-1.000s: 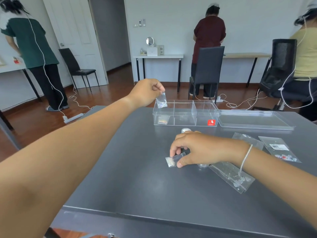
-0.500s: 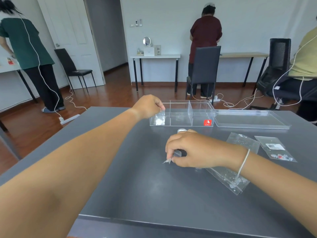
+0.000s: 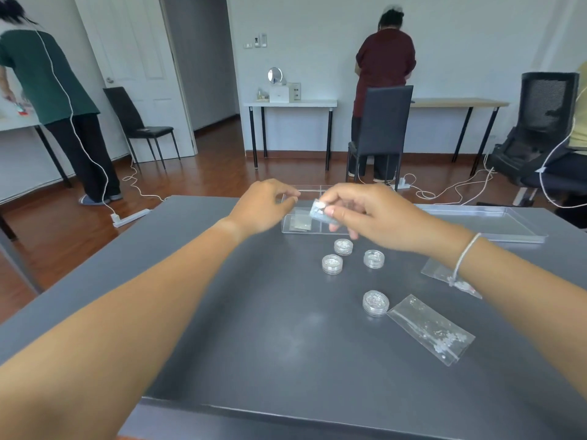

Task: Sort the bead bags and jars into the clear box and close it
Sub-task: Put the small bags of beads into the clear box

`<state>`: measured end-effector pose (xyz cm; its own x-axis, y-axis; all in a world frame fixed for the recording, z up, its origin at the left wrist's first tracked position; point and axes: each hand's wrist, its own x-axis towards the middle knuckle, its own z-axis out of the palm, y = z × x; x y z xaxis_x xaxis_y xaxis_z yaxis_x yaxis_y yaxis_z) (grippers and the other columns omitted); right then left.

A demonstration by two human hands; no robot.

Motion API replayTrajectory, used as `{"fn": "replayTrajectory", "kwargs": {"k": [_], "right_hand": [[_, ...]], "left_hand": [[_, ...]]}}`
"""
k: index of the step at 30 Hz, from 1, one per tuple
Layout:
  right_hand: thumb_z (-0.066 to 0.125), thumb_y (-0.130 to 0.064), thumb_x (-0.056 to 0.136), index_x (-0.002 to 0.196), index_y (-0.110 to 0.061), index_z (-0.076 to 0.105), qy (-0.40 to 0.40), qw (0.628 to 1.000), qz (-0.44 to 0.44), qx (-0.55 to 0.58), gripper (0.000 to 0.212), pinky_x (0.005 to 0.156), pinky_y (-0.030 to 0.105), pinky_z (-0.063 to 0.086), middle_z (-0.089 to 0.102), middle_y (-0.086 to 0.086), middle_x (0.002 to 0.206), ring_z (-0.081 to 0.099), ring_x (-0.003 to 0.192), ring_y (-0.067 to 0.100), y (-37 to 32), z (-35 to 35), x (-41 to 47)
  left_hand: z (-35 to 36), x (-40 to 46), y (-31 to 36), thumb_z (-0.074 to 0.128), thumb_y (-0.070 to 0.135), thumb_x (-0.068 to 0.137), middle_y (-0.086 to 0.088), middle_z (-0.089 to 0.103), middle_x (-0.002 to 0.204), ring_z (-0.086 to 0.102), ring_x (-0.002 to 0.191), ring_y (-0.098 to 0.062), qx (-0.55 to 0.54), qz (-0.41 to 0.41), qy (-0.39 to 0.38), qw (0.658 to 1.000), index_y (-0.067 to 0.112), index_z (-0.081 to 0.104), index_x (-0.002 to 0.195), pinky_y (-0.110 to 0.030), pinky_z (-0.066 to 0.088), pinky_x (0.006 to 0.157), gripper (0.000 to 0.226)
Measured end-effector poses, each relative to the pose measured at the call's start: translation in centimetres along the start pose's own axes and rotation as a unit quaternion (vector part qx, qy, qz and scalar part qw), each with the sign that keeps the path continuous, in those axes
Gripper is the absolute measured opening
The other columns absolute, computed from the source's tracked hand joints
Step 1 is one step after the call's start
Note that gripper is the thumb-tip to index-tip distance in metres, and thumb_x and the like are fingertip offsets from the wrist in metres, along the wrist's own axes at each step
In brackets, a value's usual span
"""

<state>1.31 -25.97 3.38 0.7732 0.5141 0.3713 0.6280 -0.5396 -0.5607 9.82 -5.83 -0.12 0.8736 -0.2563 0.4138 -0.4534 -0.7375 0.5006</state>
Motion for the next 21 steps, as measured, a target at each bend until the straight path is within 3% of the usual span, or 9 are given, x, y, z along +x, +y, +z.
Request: {"fn": "replayTrajectory", "kwargs": {"k": [4,6,8,11,16,21], "right_hand": [[0.054,-0.018,0.089,0.09,-0.017,0.062,0.021,0.998,0.052,0.006,0.009,0.064,0.028,0.045,0.064,-0.005,0.069,0.052,0.044,0.006,0.7,-0.9,2.4],[0.055,-0.015,0.088,0.091,-0.015,0.062,0.009,0.997,0.077,-0.011,0.008,0.061,0.023,0.043,0.066,0.002,0.074,0.053,0.043,-0.001,1.2,-1.2,3.7],[0.055,-0.011,0.086,0.093,-0.013,0.06,0.001,0.995,0.096,-0.027,0.009,0.051,0.014,0.039,0.065,0.002,0.071,0.055,0.046,-0.002,1.5,-1.5,4.9],[0.056,-0.007,0.08,0.086,-0.017,0.053,0.0,0.992,0.122,-0.042,0.013,0.058,0.024,0.042,0.064,0.003,0.069,0.059,0.056,0.01,2.1,-1.6,6.5],[0.057,-0.013,0.082,0.075,-0.023,0.052,-0.038,0.985,0.145,-0.087,0.013,0.052,0.021,0.035,0.068,0.006,0.074,0.051,0.054,0.003,2.9,-0.8,8.4],[0.045,0.001,0.083,0.083,-0.016,0.058,-0.067,0.979,0.159,-0.108,0.021,0.059,0.021,0.041,0.058,-0.002,0.077,0.059,0.069,0.018,3.7,-0.2,9.5]], "left_hand": [[0.5,-1.4,-0.7,0.056,0.023,0.087,-0.001,0.059,0.124,0.051,0.114,-0.01,-0.042,-0.011,0.011,0.999,0.016,0.064,0.112,-0.011,0.029,0.092,0.027],[0.8,-2.0,-1.2,0.057,0.023,0.087,0.001,0.055,0.13,0.047,0.118,-0.007,-0.05,-0.013,0.007,0.999,0.016,0.062,0.116,-0.007,0.024,0.093,0.031],[1.0,-2.3,-1.4,0.058,0.024,0.087,0.002,0.052,0.135,0.044,0.123,-0.008,-0.05,-0.017,0.008,0.999,0.017,0.06,0.119,-0.009,0.022,0.098,0.033],[1.1,-2.4,-1.6,0.058,0.023,0.087,-0.001,0.051,0.137,0.043,0.128,-0.013,-0.03,-0.009,0.018,0.999,0.016,0.059,0.12,-0.018,0.023,0.106,0.035],[1.4,-2.6,-1.9,0.057,0.022,0.087,-0.001,0.052,0.136,0.046,0.126,-0.017,-0.02,-0.009,0.035,0.999,0.019,0.058,0.122,-0.019,0.024,0.103,0.035],[1.6,-2.8,-1.8,0.057,0.022,0.087,0.002,0.055,0.133,0.055,0.113,-0.017,-0.054,-0.021,0.058,0.997,0.023,0.062,0.116,-0.017,0.034,0.096,0.029]]}}
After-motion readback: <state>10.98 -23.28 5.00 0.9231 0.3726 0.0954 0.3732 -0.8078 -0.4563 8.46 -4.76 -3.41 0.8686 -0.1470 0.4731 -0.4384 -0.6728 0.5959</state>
